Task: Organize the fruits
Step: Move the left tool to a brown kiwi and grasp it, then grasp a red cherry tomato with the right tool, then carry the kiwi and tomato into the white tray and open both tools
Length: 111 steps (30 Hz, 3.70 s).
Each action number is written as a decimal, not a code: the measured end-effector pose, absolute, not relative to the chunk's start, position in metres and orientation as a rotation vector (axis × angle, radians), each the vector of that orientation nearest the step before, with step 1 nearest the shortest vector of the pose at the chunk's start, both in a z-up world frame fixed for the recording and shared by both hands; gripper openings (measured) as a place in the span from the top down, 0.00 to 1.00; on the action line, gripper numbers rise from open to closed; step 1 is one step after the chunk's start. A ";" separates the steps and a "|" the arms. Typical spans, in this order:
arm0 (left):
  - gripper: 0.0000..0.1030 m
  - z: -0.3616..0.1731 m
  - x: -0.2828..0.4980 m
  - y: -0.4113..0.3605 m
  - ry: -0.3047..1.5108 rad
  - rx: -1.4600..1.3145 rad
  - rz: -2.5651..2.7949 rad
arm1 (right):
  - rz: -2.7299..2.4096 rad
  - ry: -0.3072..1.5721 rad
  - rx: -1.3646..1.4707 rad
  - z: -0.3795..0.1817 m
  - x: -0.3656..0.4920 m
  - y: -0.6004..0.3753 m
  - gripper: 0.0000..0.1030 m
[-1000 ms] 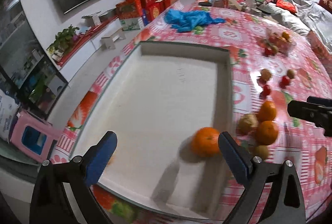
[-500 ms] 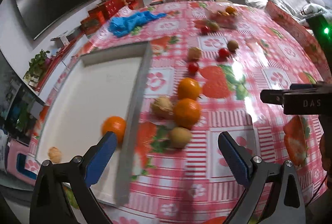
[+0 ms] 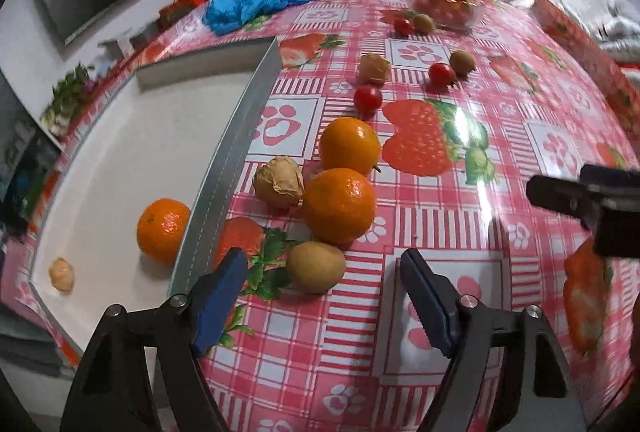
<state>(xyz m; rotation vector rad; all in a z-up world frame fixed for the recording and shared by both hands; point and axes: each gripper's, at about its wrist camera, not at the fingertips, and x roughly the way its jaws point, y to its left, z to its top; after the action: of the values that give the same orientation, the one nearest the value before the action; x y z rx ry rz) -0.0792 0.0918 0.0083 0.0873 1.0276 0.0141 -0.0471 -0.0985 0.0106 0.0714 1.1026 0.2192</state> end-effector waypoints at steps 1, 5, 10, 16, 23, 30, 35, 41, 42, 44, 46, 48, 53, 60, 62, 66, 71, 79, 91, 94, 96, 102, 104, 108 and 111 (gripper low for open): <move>0.32 0.008 -0.079 0.094 1.032 0.063 0.007 | 0.219 1.103 0.061 0.010 -0.047 -0.097 0.00; 0.57 0.008 -0.077 0.092 1.032 0.026 -0.027 | 0.209 1.096 0.000 0.008 -0.048 -0.091 0.00; 0.71 0.009 -0.080 0.073 1.026 0.058 -0.080 | 0.195 1.086 -0.046 0.005 -0.049 -0.088 0.00; 0.71 0.010 -0.081 0.071 1.028 0.053 -0.093 | 0.184 1.063 -0.113 0.002 -0.053 -0.085 0.00; 0.71 0.010 -0.089 0.078 1.025 0.064 -0.091 | 0.187 1.044 -0.111 0.002 -0.055 -0.086 0.00; 0.71 0.010 -0.092 0.084 1.025 0.056 -0.092 | 0.161 1.104 -0.105 0.003 -0.032 -0.083 0.00; 0.71 0.010 -0.092 0.087 1.025 0.046 -0.098 | 0.122 1.123 -0.072 0.005 -0.004 -0.079 0.00; 0.71 0.010 -0.092 0.089 1.026 0.047 -0.100 | 0.174 1.086 -0.013 0.008 0.021 -0.059 0.05; 0.71 0.010 -0.092 0.089 1.025 0.050 -0.100 | 0.187 1.083 -0.009 0.009 0.023 -0.055 0.06; 0.71 0.010 -0.092 0.090 1.023 0.051 -0.099 | 0.186 1.070 -0.019 0.008 0.030 -0.044 0.10; 0.71 0.010 -0.092 0.090 1.023 0.048 -0.101 | 0.176 1.057 -0.019 0.008 0.035 -0.037 0.14; 0.71 0.011 -0.092 0.091 1.023 0.048 -0.101 | 0.172 1.038 -0.019 0.010 0.040 -0.031 0.26; 0.71 0.011 -0.092 0.091 1.022 0.045 -0.100 | 0.177 1.011 -0.025 0.011 0.048 -0.024 0.55; 0.71 0.011 -0.093 0.093 1.025 0.033 -0.106 | 0.272 1.036 0.120 0.017 0.043 -0.048 0.77; 0.71 0.012 -0.093 0.097 1.038 0.007 -0.103 | 0.303 1.048 0.139 0.021 0.037 -0.054 0.77; 0.71 0.020 -0.094 0.107 1.044 -0.028 -0.096 | 0.339 1.055 0.156 0.033 0.022 -0.062 0.77; 0.71 0.035 -0.099 0.125 1.025 -0.046 -0.077 | 0.383 1.043 0.161 0.048 0.009 -0.057 0.77; 0.71 0.048 -0.102 0.163 0.991 -0.054 -0.001 | 0.473 1.025 0.120 0.069 -0.006 -0.019 0.77; 0.71 0.053 -0.104 0.215 0.958 -0.114 0.082 | 0.588 1.032 0.038 0.081 -0.020 0.050 0.77; 0.71 0.052 -0.104 0.223 0.955 -0.120 0.101 | 0.612 1.039 0.015 0.081 -0.023 0.065 0.77; 0.71 0.051 -0.104 0.229 0.951 -0.123 0.112 | 0.625 1.043 0.001 0.080 -0.024 0.075 0.77; 0.71 0.049 -0.103 0.244 0.951 -0.131 0.126 | 0.655 1.061 -0.030 0.076 -0.028 0.099 0.77; 0.71 0.047 -0.102 0.247 0.953 -0.134 0.130 | 0.665 1.072 -0.034 0.074 -0.028 0.106 0.77; 0.71 0.044 -0.102 0.252 0.953 -0.128 0.140 | 0.691 1.100 -0.042 0.068 -0.029 0.119 0.77; 0.71 0.042 -0.101 0.255 0.955 -0.136 0.143 | 0.699 1.111 -0.065 0.064 -0.030 0.128 0.77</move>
<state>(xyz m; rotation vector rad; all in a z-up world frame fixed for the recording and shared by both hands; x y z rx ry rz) -0.1005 0.2548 0.0419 -0.1361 0.9552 0.1430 -0.0297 0.1283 0.0638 -0.0646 1.1114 0.6990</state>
